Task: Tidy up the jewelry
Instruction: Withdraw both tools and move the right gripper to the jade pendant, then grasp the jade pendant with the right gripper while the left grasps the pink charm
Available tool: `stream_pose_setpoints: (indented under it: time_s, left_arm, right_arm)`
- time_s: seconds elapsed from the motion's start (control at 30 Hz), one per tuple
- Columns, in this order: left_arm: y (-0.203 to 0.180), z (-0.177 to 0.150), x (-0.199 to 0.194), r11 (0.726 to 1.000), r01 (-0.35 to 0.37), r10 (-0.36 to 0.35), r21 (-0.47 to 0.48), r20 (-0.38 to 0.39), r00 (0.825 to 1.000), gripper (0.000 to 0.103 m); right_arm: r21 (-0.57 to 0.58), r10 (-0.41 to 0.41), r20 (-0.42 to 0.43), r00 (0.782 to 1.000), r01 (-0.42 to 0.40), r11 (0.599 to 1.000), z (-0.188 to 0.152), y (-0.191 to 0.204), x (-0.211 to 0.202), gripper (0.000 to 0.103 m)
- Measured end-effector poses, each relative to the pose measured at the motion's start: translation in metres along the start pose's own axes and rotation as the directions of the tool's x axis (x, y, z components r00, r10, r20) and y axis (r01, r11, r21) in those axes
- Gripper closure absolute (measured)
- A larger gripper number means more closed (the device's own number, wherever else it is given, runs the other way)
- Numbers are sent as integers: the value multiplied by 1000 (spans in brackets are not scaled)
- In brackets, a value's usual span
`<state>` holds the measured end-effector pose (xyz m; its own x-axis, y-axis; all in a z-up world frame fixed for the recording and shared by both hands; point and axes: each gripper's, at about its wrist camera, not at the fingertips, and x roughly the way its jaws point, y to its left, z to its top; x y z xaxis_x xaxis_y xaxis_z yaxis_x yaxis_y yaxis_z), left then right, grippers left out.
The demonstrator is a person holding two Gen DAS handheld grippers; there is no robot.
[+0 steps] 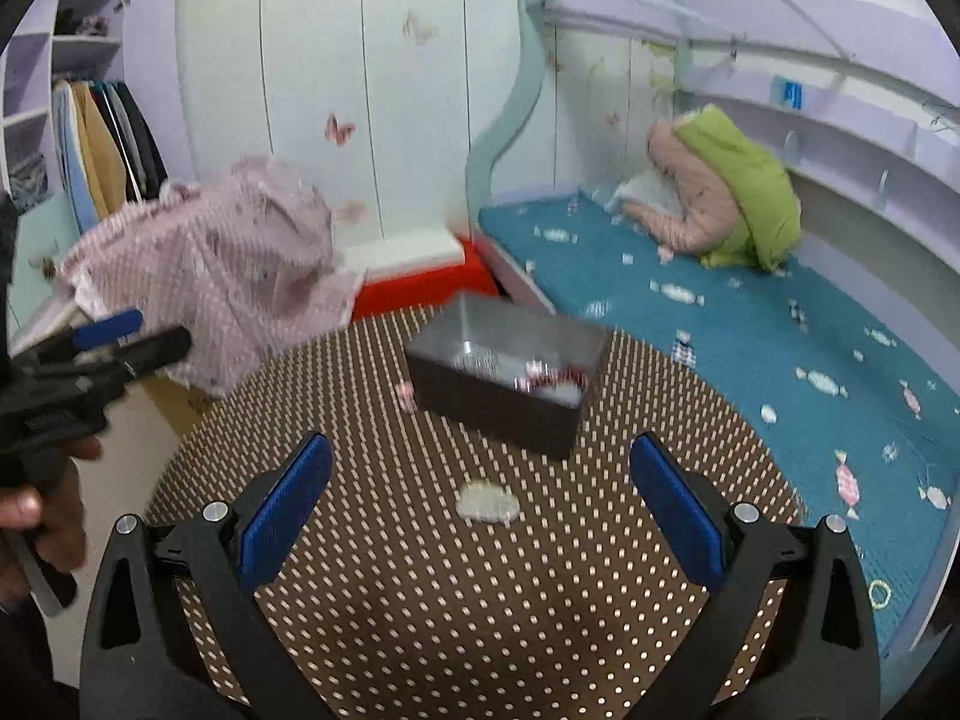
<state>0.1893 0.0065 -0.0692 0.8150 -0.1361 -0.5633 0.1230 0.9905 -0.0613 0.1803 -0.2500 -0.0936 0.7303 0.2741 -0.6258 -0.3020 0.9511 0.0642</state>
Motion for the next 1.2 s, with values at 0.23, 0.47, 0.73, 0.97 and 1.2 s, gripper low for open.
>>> stream_pose_setpoints:
  time_s: [0.23, 0.47, 0.73, 0.97, 1.2]
  left_arm:
    - [-1, -11, 19, 1000, -5, 5, -5, -50, 999, 5]
    - [-7, -18, 45, 1000, -5, 6, 4, -109, 994, 5]
    - [-8, -22, 68, 1000, -12, 12, 4, -155, 988, 5]
    - [-11, -24, 80, 1000, -10, 11, 7, -179, 984, 5]
    - [-13, -25, 88, 1000, -6, 8, 10, -192, 981, 5]
  right_arm:
    - [-11, 18, -125, 992, -20, 1000, -19, -10, 40, 7]
    - [-90, 17, -213, 977, -37, 995, -36, -13, 79, 7]
    - [-197, 7, -243, 970, -56, 979, -42, -15, 109, 10]
    - [-206, 104, -245, 964, -157, 966, -35, -15, 121, 40]
    - [-225, 127, -261, 957, -188, 956, -35, -9, 115, 66]
